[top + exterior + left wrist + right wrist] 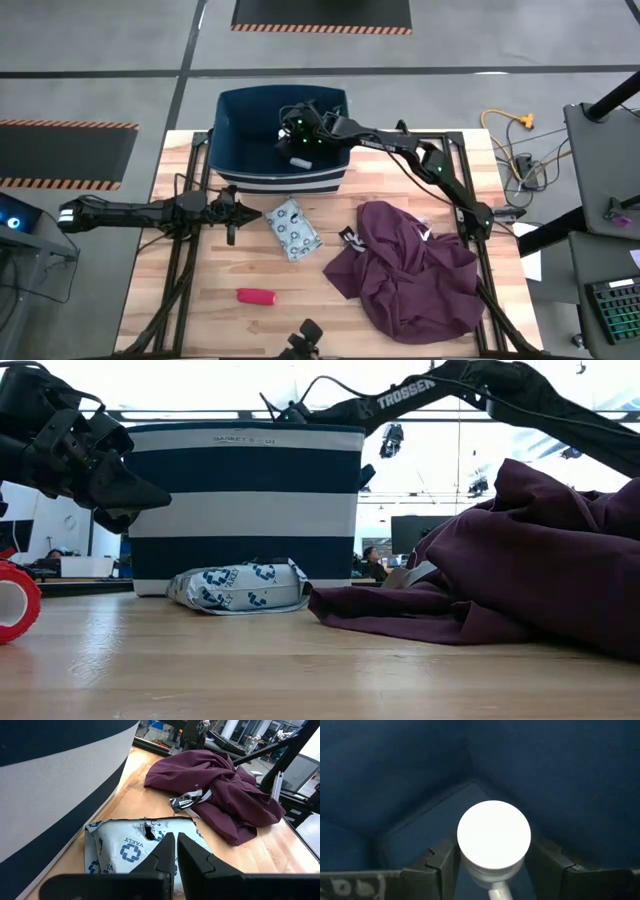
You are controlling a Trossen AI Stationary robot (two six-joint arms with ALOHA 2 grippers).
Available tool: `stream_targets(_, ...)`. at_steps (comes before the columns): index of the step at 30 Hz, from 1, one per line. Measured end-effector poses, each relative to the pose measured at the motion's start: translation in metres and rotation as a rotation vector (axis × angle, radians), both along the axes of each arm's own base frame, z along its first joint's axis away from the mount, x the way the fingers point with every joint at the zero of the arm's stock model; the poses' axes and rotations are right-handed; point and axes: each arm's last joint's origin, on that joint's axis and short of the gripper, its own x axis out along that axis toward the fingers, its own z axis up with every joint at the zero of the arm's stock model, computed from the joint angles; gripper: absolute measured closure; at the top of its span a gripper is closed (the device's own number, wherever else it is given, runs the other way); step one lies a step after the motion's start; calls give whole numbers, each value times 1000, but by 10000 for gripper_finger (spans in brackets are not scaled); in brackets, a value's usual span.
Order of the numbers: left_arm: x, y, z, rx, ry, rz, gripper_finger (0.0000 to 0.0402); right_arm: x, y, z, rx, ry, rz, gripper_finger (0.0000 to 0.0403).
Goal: Pick & place medical supplies in basket/bin
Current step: Put the pill bottle into the bin, then put the mailer bag into the bin
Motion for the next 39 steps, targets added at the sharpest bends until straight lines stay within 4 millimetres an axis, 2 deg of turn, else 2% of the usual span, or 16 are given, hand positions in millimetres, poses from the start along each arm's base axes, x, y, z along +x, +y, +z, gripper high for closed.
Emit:
stream_targets(6, 0, 0, 0, 0, 0, 0, 400, 1, -2, -16, -5, 55, 18, 227)
stream_targets(12, 0, 0, 0, 0, 0, 0, 400, 1, -2, -15, -11, 49, 21, 223)
stream_targets(15, 0, 0, 0, 0, 0, 0, 400, 1, -2, -15, -21, 55, 30, 204)
stream_targets(22, 0, 0, 0, 0, 0, 0, 400, 1, -2, -12, -21, 52, 29, 131)
stream_targets(26, 0, 0, 0, 0, 0, 0, 400, 0, -2, 12, -45, 1, 28, 95)
stream_targets(33, 0, 0, 0, 0, 0, 0, 400, -11, 3, 79, -115, -114, 40, 64)
stream_targets(36, 0, 0, 0, 0, 0, 0, 400, -20, 11, 103, -111, -148, 76, 61)
stream_targets(39, 0, 0, 0, 0, 0, 0, 400, -34, 27, 134, -49, -205, 177, 64)
